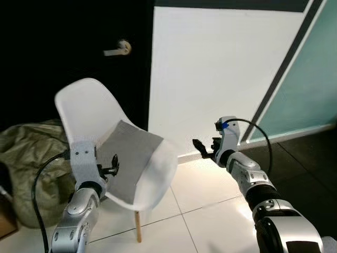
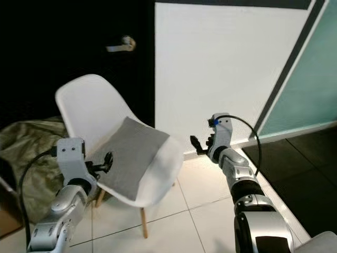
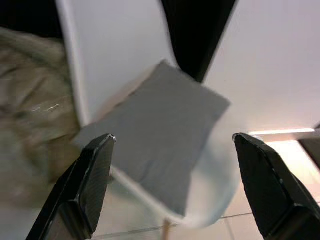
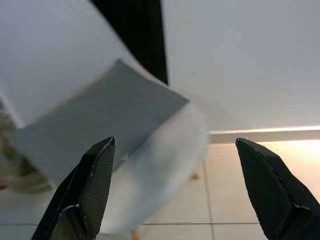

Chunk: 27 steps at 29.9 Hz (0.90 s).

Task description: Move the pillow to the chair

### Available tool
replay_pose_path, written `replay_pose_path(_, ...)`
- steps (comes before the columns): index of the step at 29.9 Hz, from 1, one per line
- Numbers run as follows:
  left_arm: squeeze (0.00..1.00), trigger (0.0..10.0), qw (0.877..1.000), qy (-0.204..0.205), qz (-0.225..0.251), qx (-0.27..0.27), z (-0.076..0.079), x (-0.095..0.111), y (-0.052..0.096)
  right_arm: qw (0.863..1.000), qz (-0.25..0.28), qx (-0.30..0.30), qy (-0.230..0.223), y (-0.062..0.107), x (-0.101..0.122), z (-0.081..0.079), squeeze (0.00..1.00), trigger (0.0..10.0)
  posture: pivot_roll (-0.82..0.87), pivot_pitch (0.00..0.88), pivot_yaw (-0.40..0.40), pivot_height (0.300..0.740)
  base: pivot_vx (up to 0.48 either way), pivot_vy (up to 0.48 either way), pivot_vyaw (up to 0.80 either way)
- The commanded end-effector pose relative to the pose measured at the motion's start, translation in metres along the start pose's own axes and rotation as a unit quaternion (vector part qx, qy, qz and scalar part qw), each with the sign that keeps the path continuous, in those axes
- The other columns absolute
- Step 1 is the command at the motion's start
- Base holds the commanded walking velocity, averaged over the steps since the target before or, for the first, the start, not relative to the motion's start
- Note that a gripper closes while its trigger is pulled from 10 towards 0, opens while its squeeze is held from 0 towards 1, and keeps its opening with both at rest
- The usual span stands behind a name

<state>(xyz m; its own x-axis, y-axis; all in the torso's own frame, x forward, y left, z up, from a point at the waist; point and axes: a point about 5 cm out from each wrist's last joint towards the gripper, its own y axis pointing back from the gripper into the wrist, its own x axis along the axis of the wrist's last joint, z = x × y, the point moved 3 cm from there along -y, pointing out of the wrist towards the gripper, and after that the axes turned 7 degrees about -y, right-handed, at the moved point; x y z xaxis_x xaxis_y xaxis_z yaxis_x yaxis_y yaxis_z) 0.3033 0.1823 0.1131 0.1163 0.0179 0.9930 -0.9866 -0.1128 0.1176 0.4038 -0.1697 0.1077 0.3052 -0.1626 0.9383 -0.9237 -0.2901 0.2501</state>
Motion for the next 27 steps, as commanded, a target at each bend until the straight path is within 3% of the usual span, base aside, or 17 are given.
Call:
replay_pose_path(1,0.0,10.0,1.0,-0.001,-0.008,-0.004,0.002,-0.004,0.001,1.0,-0.005,-0.013,-0.005,0.002,-0.001,0.007,0.0,10.0,-0.14,0.0,-0.094,0.74,0.0,0.0,-0.74)
replay_pose_path(13,0.0,10.0,1.0,0.003,-0.003,-0.005,0.003,-0.001,-0.001,0.999,-0.002,-0.046,-0.004,0.003,0.001,0.015,0.0,10.0,-0.13,0.0,-0.095,0.74,0.0,0.0,-0.74)
replay_pose_path(27,0.0,10.0,1.0,0.006,-0.001,-0.008,0.003,0.001,-0.003,0.992,-0.002,-0.125,-0.011,0.011,0.005,0.042,0.0,10.0,-0.15,0.0,-0.094,0.74,-0.48,0.0,-0.74)
